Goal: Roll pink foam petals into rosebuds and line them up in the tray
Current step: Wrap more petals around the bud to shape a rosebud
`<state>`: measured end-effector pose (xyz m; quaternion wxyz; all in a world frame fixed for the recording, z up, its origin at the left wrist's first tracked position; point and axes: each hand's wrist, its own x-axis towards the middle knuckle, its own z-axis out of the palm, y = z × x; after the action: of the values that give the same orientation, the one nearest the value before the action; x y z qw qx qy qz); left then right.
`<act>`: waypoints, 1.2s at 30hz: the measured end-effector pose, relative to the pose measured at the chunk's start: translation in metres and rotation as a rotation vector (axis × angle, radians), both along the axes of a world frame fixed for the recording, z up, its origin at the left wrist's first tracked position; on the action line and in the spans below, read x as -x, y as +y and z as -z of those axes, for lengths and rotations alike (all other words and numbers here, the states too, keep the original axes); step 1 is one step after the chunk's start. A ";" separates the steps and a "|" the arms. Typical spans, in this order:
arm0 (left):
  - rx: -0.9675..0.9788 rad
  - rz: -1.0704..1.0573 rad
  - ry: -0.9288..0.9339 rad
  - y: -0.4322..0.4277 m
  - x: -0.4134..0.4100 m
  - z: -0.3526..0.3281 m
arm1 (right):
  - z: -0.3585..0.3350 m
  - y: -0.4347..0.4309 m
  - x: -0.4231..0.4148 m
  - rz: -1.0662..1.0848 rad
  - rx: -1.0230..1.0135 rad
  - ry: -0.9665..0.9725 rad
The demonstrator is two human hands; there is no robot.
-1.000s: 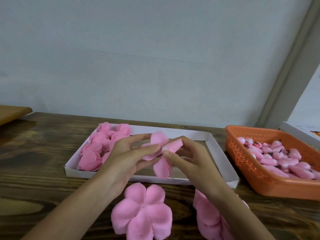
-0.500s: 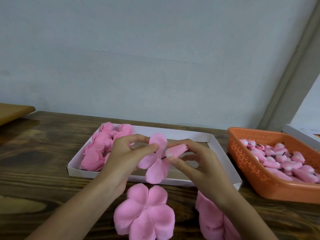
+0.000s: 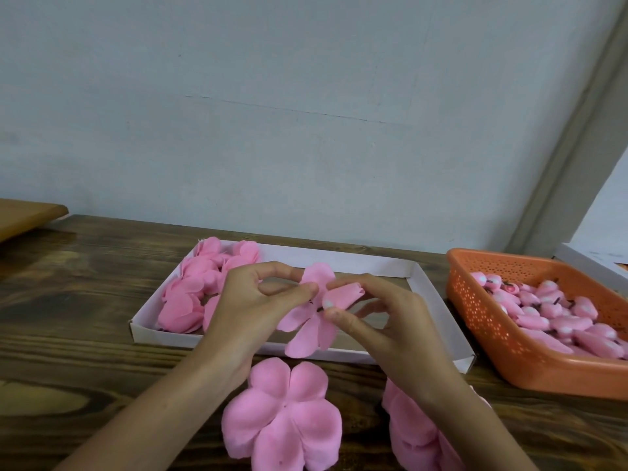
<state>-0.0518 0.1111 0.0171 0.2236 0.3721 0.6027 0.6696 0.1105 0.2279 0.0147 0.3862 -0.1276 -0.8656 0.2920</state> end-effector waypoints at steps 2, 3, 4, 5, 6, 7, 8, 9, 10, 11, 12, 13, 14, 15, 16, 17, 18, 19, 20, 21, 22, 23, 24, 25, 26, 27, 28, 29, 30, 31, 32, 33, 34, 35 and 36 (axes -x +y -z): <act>0.003 0.021 -0.005 0.000 0.000 0.000 | 0.001 -0.001 0.001 0.030 -0.010 0.017; 0.000 0.037 -0.004 0.000 -0.001 0.001 | 0.001 -0.002 0.001 0.045 -0.009 0.031; -0.014 0.057 -0.003 0.000 -0.002 0.001 | 0.001 -0.003 0.002 0.053 -0.005 0.048; -0.037 0.070 -0.002 0.001 -0.003 0.001 | 0.001 -0.004 0.002 0.056 0.001 0.063; -0.065 0.073 0.001 0.001 -0.005 0.001 | 0.001 -0.005 0.003 0.058 0.006 0.076; -0.090 0.068 0.010 0.002 -0.006 0.001 | 0.001 -0.006 0.003 0.062 0.011 0.087; -0.109 0.059 0.028 0.002 -0.007 0.002 | 0.000 -0.006 0.003 0.067 0.017 0.092; -0.122 0.054 0.056 0.003 -0.007 0.002 | -0.001 -0.006 0.003 0.077 0.018 0.090; -0.136 0.057 0.091 0.003 -0.008 0.002 | -0.002 -0.006 0.002 0.093 0.012 0.079; -0.155 0.064 0.128 0.004 -0.009 0.002 | -0.003 -0.006 0.002 0.107 0.003 0.061; -0.176 0.071 0.158 0.004 -0.010 0.003 | -0.003 -0.006 0.001 0.115 0.000 0.042; -0.197 0.080 0.173 0.004 -0.011 0.003 | -0.004 -0.006 0.000 0.113 0.010 0.026; -0.215 0.093 0.176 0.004 -0.012 0.003 | -0.005 -0.006 0.000 0.105 0.027 0.017; -0.227 0.104 0.181 0.005 -0.012 0.003 | -0.005 -0.007 -0.001 0.098 0.040 0.016; -0.233 0.110 0.193 0.005 -0.013 0.003 | -0.006 -0.008 -0.002 0.097 0.046 0.020; -0.235 0.112 0.210 0.006 -0.013 0.004 | -0.006 -0.009 -0.002 0.099 0.046 0.028; -0.237 0.113 0.226 0.006 -0.013 0.004 | -0.007 -0.010 -0.003 0.105 0.045 0.039; -0.242 0.112 0.245 0.005 -0.013 0.005 | -0.009 -0.011 -0.003 0.111 0.044 0.052; -0.250 0.111 0.262 0.005 -0.013 0.004 | -0.010 -0.013 -0.004 0.116 0.046 0.064; -0.261 0.112 0.275 0.005 -0.013 0.004 | -0.012 -0.014 -0.004 0.117 0.048 0.070; -0.271 0.115 0.284 0.005 -0.013 0.004 | -0.013 -0.015 -0.005 0.113 0.044 0.071; -0.280 0.122 0.292 0.005 -0.013 0.004 | -0.015 -0.016 -0.006 0.111 0.035 0.066; -0.285 0.131 0.301 0.005 -0.013 0.004 | -0.017 -0.016 -0.007 0.112 0.024 0.061; -0.286 0.141 0.313 0.005 -0.013 0.004 | -0.018 -0.016 -0.008 0.116 0.015 0.058; -0.285 0.157 0.327 0.005 -0.013 0.004 | -0.019 -0.015 -0.009 0.124 0.006 0.055; -0.287 0.180 0.336 0.005 -0.013 0.003 | -0.020 -0.015 -0.010 0.132 -0.002 0.050; -0.290 0.211 0.337 0.004 -0.013 0.002 | -0.021 -0.015 -0.011 0.139 -0.012 0.042; -0.293 0.251 0.331 0.002 -0.014 0.001 | -0.022 -0.016 -0.012 0.144 -0.023 0.033; -0.288 0.295 0.320 0.001 -0.014 0.000 | -0.022 -0.016 -0.013 0.148 -0.036 0.023; -0.277 0.332 0.309 0.000 -0.013 -0.001 | -0.022 -0.017 -0.013 0.150 -0.049 0.013; -0.266 0.352 0.305 0.000 -0.013 -0.001 | -0.022 -0.017 -0.013 0.149 -0.061 0.001; -0.256 0.356 0.309 0.000 -0.012 -0.001 | -0.022 -0.017 -0.013 0.147 -0.073 -0.013; -0.248 0.349 0.315 0.001 -0.012 -0.001 | -0.022 -0.017 -0.012 0.147 -0.086 -0.025; -0.240 0.338 0.317 0.001 -0.011 -0.001 | -0.021 -0.017 -0.012 0.151 -0.100 -0.033; -0.235 0.328 0.315 0.001 -0.011 -0.001 | -0.021 -0.018 -0.011 0.160 -0.112 -0.036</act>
<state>-0.0403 0.1122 0.0181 0.1879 0.5882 0.4798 0.6233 0.1216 0.2100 0.0353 0.3992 -0.1798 -0.8744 0.2091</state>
